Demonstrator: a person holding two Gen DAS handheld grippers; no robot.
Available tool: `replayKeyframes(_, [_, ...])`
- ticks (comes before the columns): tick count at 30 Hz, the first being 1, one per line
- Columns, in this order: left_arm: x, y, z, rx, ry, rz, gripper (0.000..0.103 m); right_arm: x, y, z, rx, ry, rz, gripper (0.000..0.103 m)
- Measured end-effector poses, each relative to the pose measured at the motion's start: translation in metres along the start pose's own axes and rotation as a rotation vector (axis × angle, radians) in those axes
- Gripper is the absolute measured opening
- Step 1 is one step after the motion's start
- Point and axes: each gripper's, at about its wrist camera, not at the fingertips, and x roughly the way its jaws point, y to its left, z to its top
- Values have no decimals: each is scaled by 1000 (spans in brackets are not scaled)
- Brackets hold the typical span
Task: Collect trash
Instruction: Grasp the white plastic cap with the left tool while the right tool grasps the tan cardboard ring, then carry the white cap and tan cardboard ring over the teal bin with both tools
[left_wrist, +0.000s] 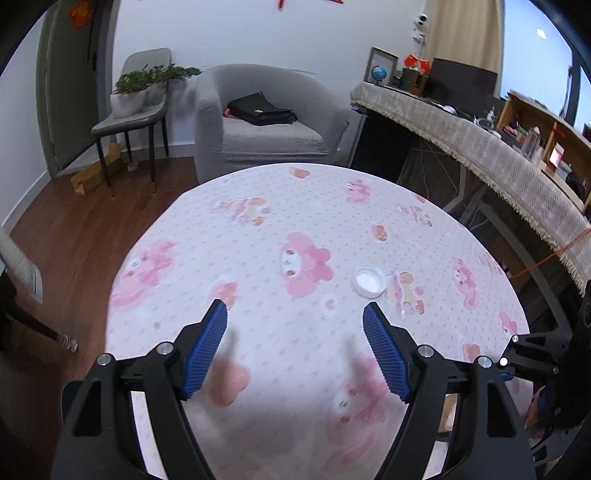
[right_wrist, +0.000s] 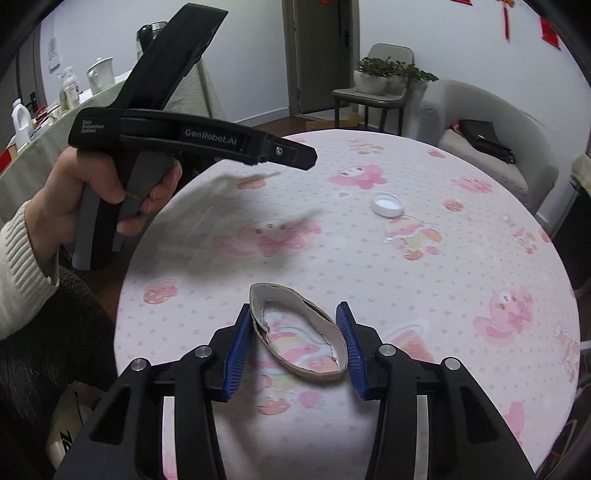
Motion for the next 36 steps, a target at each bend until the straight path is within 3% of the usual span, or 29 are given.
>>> replayKeyframes(10, [41, -36, 16, 118, 48, -27, 75, -9, -61, 2, 136, -19, -66, 46])
replayKeyframes(20, [80, -65, 25, 236, 144, 10, 61, -9, -107, 1, 221, -22, -94, 46])
replayKeyframes(23, [84, -68, 27, 234, 149, 2, 54, -8, -116, 3, 256, -29, -98, 46])
replayKeyframes(27, [86, -75, 27, 254, 140, -16, 34, -3, -119, 9, 277, -22, -114, 46])
replayKeyframes(36, [77, -69, 23, 224, 130, -20, 32, 1, -116, 13, 338, -19, -128, 46])
